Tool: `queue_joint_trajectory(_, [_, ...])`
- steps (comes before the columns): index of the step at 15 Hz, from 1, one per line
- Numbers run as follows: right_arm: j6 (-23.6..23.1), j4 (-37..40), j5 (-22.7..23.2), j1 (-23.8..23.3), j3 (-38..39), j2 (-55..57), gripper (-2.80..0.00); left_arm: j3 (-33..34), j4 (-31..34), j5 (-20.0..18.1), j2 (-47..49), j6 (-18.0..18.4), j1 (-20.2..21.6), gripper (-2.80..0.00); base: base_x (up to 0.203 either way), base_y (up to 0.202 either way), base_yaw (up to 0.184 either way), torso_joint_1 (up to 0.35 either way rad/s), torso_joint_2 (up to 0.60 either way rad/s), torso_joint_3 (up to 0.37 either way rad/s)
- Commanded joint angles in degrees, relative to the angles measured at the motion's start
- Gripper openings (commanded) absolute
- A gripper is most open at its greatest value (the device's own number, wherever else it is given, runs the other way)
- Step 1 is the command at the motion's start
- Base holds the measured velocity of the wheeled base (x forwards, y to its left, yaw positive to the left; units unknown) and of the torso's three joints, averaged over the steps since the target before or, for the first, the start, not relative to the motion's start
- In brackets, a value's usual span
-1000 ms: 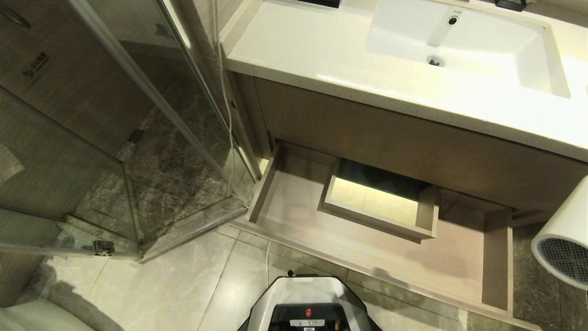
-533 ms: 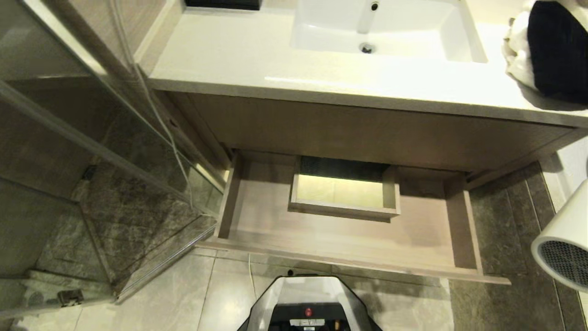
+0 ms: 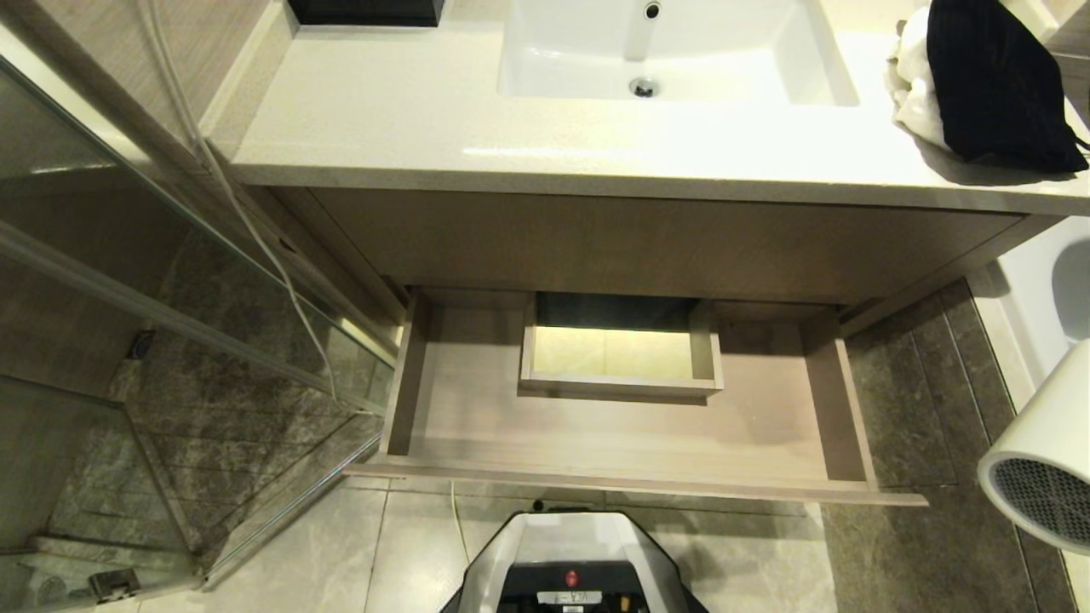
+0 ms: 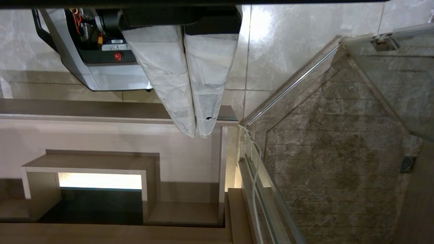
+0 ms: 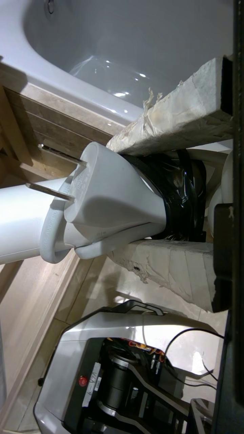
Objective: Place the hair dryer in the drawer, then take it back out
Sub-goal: Put it into the drawer
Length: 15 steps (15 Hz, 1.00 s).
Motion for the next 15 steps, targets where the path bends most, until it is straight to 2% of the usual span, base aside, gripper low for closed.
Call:
queue_joint_trajectory(1, [-0.1,1.3,-0.1,0.1,0.7,-0.1,-2.80,0.1,0.0,0.0,0.0,0.0,0.0,-2.80,0.000,0.000,0.000,0.000,0.00,0.000])
queue_joint_trajectory(4, [-0.2,0.7,0.0,0.1,1.5,-0.3,-2.80,0.1,0.0,0.0,0.0,0.0,0.0,-2.80,0.000,0.000,0.000,-0.039,0.10,0.052])
queue_joint_trajectory(15, [-0.2,1.0,-0.1,0.0,2.4,-0.9,-2.80,0.1,0.0,0.0,0.0,0.0,0.0,-2.80,0.000,0.000,0.000,-0.163,0.30,0.133])
